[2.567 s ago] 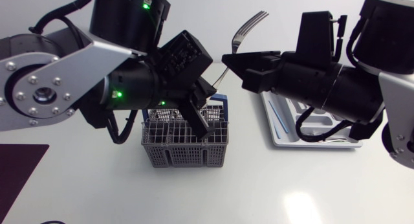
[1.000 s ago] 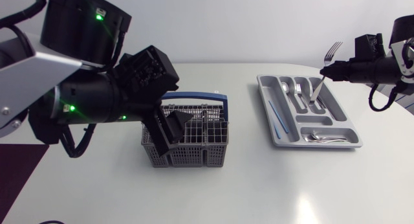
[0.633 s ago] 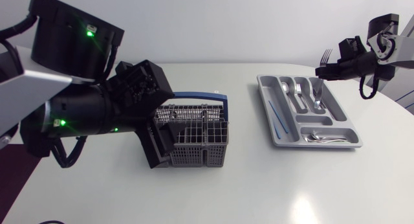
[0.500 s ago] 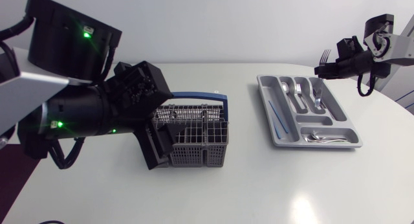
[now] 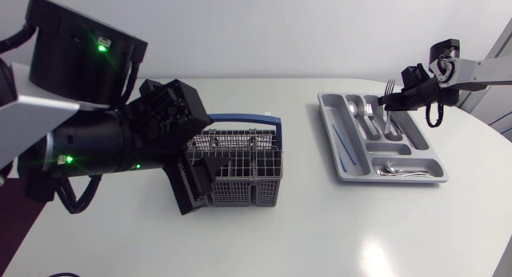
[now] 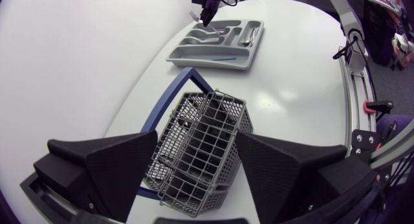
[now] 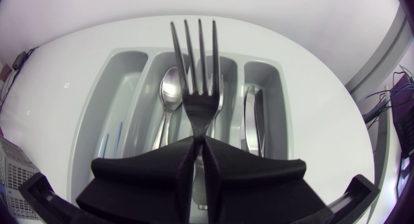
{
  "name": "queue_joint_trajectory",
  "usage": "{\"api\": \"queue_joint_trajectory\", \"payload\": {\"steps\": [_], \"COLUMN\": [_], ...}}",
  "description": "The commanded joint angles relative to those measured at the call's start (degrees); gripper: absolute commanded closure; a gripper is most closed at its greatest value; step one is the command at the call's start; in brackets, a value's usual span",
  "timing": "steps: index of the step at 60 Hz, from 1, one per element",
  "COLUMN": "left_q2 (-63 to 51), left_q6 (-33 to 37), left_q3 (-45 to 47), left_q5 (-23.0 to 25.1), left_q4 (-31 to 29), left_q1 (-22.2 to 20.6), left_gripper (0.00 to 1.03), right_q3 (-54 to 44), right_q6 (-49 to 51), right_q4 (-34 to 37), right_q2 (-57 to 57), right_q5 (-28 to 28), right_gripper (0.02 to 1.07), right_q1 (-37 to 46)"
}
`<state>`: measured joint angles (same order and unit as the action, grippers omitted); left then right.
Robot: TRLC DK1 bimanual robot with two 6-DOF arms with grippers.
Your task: Unload the cutlery basket into the drawer organizer.
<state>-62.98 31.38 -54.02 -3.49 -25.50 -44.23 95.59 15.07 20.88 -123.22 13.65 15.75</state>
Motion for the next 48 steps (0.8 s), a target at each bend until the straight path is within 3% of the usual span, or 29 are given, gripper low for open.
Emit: {"api": "queue_joint_trajectory", "payload": {"steps": [1,37,42,48], "left_q2": [0.84,1.46,1.46,1.55], "left_q6": [0.70,0.62,0.62,0.62], "left_q3": [1.37,1.02,0.93,0.93], "left_q5": [0.23,0.23,0.23,0.23], "left_q4": [-0.34,-1.13,-1.22,-1.31], "left_q1": [-0.51,-0.95,-1.04,-1.04], "left_gripper": [0.10,0.10,0.09,0.09], "right_q3": [1.44,9.61,9.70,8.82], "right_q6": [0.13,-4.35,-4.44,-4.61], "right_q4": [-1.11,-4.10,-4.10,-4.10], "right_q2": [-2.20,-13.80,-14.51,-13.63], "right_q5": [0.06,0.59,0.41,0.50], "right_gripper": [1.02,1.01,0.91,0.70], "right_q1": [-0.19,-0.45,-0.54,-0.54]}}
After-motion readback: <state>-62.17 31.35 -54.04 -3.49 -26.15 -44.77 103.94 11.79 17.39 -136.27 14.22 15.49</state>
